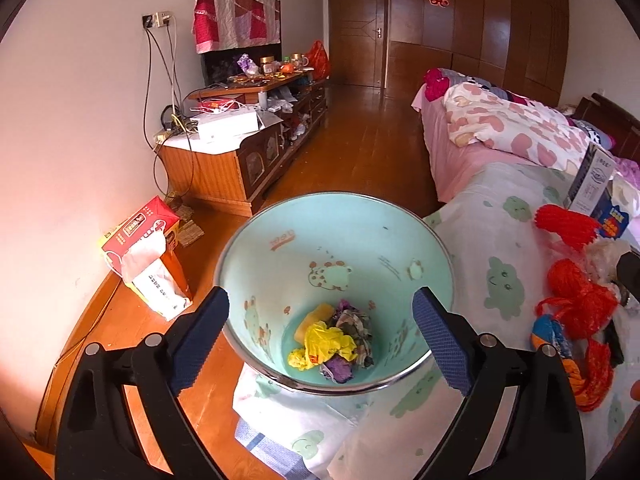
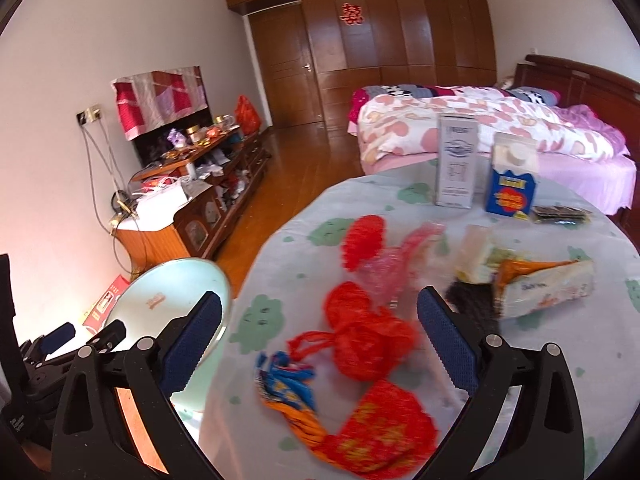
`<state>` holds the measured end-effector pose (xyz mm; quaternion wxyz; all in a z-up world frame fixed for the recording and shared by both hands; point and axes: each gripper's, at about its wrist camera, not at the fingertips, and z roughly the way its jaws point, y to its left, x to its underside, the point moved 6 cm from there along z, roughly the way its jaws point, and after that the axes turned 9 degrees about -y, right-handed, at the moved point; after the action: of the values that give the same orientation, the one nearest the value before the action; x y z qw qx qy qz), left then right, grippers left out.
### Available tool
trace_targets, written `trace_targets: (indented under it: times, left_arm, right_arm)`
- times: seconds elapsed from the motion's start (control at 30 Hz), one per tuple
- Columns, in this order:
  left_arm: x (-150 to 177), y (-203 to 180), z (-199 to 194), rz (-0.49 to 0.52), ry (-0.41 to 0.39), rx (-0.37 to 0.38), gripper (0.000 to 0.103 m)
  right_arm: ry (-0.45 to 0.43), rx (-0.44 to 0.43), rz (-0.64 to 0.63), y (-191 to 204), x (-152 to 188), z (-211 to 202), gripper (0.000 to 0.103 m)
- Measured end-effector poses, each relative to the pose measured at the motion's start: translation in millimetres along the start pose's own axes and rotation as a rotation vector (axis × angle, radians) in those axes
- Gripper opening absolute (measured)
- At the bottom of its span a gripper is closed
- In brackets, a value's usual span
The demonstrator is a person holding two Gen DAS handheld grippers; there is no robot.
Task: Collect trash
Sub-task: 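Return both tools to the table and grasp the blue-orange wrapper with the left tool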
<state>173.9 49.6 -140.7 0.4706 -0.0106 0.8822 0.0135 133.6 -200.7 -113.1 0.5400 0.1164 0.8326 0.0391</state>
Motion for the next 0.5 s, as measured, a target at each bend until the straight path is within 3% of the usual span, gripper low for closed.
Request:
trace_targets:
  times: [0.5]
  left_arm:
    - [27,-75,-22,0.083,0.023,0.180,0.091]
  right_arm:
    - [0.012,0.165,0.111,-120,13,-43,0.096]
